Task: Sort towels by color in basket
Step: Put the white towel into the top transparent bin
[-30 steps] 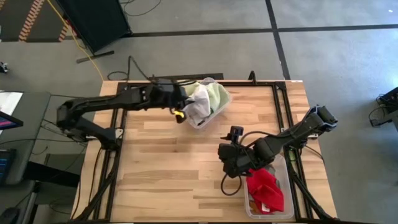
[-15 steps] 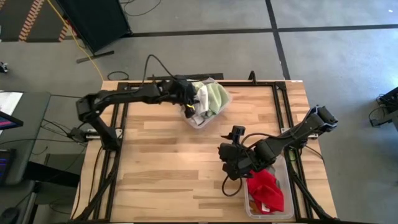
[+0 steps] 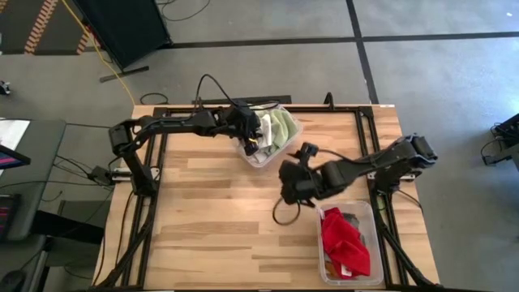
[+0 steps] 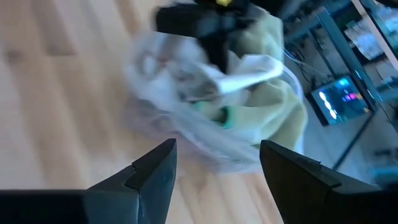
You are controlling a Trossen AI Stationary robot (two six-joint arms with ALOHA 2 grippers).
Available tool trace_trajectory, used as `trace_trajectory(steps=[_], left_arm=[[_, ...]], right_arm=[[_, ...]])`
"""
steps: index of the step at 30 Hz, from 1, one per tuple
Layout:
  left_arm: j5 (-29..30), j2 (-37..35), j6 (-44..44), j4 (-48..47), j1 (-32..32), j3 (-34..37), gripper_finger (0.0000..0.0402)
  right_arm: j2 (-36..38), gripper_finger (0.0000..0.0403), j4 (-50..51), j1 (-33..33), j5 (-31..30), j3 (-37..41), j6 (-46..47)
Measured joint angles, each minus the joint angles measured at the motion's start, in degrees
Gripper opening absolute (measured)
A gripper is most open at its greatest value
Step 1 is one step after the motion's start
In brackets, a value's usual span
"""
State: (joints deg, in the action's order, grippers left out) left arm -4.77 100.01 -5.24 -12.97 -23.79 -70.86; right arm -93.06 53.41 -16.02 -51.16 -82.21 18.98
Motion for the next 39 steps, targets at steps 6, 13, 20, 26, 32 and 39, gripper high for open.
trace_trajectory(steps=[6,13,20,26,32,39], left_arm=[[-0.1,-0.7,0.5,-1.0,0.3,0.1,0.0019],[0.0,-1.9,0.6,-1.7,1.0,0.2,0.0082],[0.1,-5.6,0.5,-2.7,2.5,0.3,0.014],[0.1,-9.9,0.0,-4.1,3.6,0.3,0.0159],[0.1,-11.8,-0.1,-7.1,3.9,0.3,0.016],[0.1,-12.4,-0.1,-13.4,3.9,0.3,0.016]], right_arm=[[0.0,0.026,-2.3,7.0,0.0,0.0,-4.2],[0.0,0.026,-14.9,14.3,8.1,0.0,-14.5],[0.0,0.026,-22.1,19.6,15.9,0.0,-19.2],[-0.9,0.026,-25.6,22.5,19.5,0.0,-21.5],[-5.0,0.0259,-28.8,25.5,20.3,-0.1,-24.0],[-12.7,0.0259,-30.4,28.8,23.7,0.0,-23.5]])
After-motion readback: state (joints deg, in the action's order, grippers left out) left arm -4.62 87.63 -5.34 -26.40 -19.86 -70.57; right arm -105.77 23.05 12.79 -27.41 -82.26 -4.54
